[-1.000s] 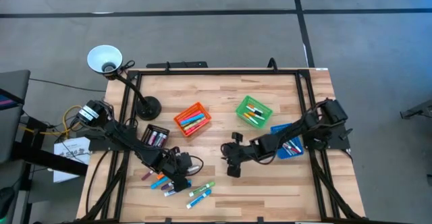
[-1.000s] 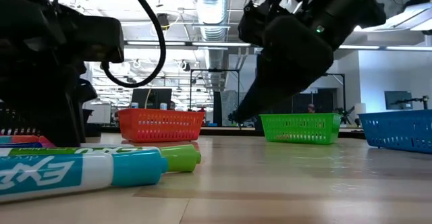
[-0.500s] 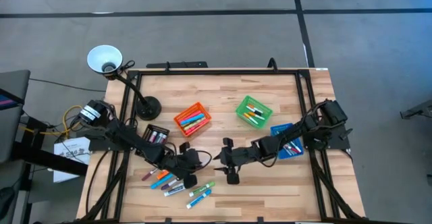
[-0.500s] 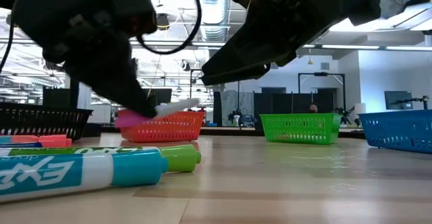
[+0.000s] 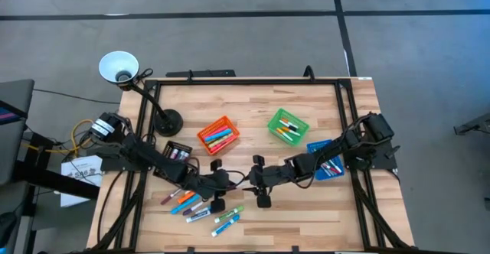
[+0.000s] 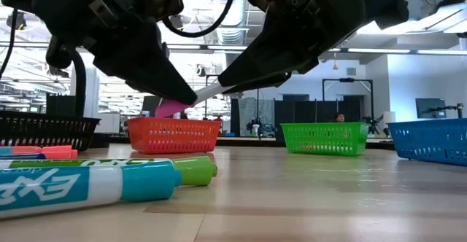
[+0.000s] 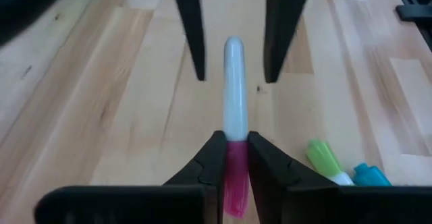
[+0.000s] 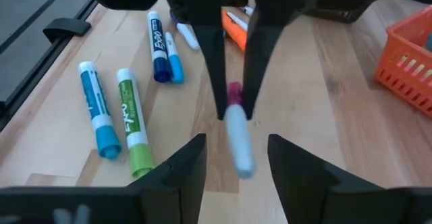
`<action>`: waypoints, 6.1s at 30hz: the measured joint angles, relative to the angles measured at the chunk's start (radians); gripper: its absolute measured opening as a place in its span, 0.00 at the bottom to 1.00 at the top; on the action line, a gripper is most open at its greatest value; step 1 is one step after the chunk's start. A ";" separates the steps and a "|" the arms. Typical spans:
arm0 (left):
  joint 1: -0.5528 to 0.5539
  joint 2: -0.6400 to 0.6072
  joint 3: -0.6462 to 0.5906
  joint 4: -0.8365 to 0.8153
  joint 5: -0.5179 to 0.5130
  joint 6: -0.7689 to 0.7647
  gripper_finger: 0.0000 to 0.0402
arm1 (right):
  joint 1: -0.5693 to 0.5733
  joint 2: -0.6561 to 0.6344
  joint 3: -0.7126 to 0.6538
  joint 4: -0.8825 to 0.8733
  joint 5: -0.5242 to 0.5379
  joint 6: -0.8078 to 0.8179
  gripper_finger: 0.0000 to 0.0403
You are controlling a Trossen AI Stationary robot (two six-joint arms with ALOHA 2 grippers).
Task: Pick & Place Markers
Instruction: Put the pink pen into the green bin, then put the violet pen into the green bin
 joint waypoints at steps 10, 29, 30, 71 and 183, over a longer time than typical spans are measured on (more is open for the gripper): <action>0.032 -0.001 0.000 0.012 0.007 0.028 0.11 | -0.004 0.000 0.000 0.015 0.007 0.000 0.25; 0.043 -0.001 0.001 0.056 0.005 0.077 0.17 | -0.013 -0.002 0.000 0.000 0.002 0.002 0.09; 0.043 -0.001 0.001 0.057 0.004 0.076 0.17 | -0.013 -0.002 0.000 0.000 0.002 0.003 0.09; 0.044 -0.002 0.002 0.080 -0.009 0.069 0.29 | -0.201 -0.436 -0.142 -0.950 0.605 0.325 0.11; -0.229 -0.245 -0.004 -0.406 -0.275 -0.207 0.10 | -0.237 -0.373 -0.214 -0.201 0.141 0.107 0.31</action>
